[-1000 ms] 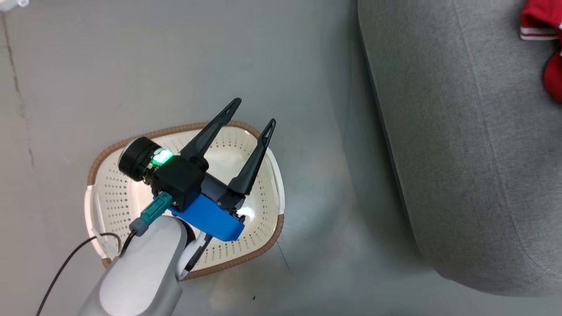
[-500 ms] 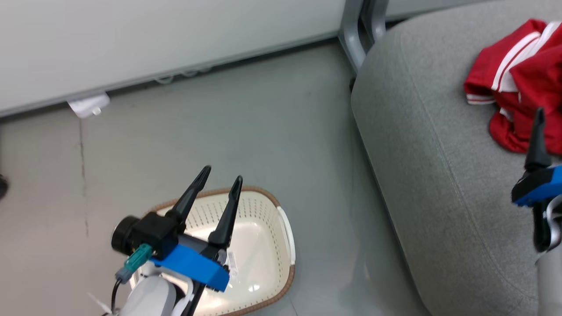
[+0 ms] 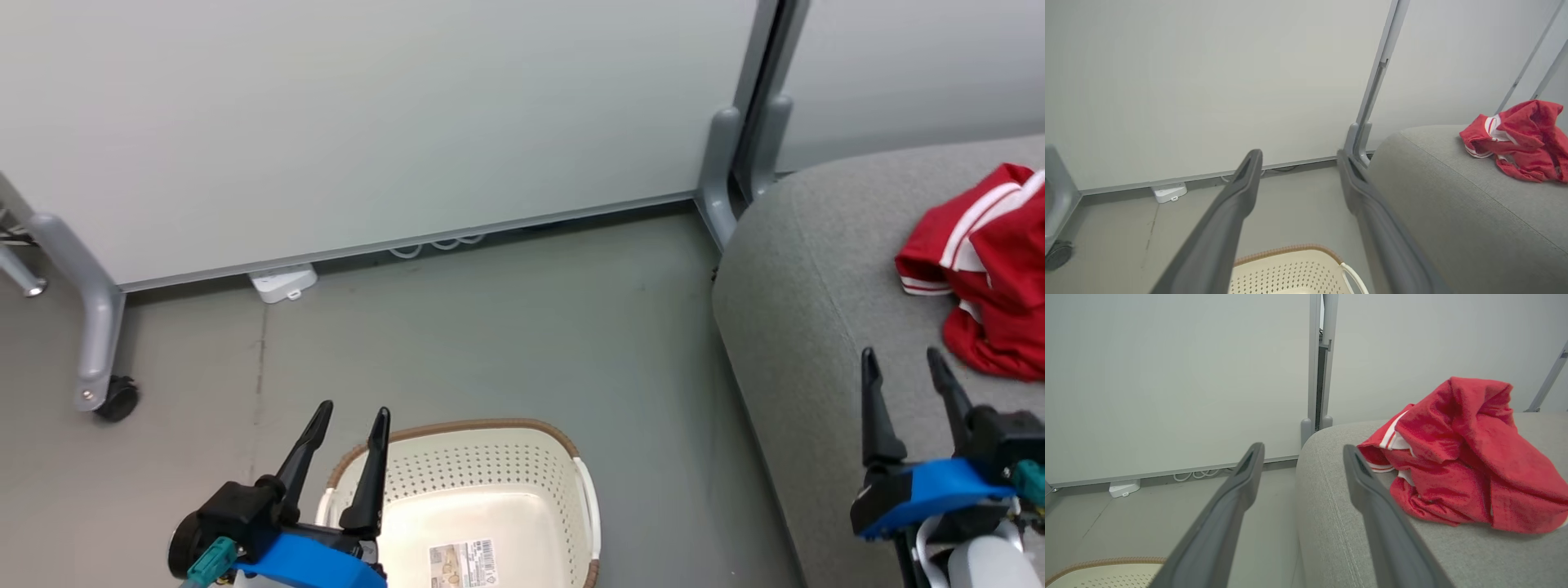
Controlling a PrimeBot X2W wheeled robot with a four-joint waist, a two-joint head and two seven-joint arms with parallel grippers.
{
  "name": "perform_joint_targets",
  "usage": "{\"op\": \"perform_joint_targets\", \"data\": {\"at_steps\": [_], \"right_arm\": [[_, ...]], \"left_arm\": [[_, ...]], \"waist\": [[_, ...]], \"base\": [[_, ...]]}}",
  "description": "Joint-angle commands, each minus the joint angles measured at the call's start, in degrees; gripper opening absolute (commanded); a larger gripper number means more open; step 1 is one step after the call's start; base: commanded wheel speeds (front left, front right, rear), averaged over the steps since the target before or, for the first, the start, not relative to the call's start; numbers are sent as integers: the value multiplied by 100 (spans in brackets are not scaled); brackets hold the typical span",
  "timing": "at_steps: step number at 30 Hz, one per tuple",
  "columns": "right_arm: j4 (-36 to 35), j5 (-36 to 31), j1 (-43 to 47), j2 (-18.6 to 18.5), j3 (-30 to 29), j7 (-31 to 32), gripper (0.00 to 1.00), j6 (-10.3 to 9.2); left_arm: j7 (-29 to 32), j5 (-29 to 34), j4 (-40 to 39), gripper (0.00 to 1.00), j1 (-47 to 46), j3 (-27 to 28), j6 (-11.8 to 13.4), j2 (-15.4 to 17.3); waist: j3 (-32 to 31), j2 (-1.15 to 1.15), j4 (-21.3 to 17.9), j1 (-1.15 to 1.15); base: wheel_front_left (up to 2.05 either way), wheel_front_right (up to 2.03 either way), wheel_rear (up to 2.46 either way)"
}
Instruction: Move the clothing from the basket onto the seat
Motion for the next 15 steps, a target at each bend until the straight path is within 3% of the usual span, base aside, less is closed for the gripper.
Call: {"op": "perform_joint_targets", "data": {"at_steps": [1,15], "right_arm": [[-149,-10,240,69,56,29,100,-6],[-947,-34,1047,351,312,111,100,-6]], "left_arm": [[-17,31,-7,100,90,92,-24,-3],[-17,36,40,100,311,681,-24,-94]], "waist": [[-132,0,179,2],[-231,0,500,2]], "base": [[0,0,0],[0,0,0]]}}
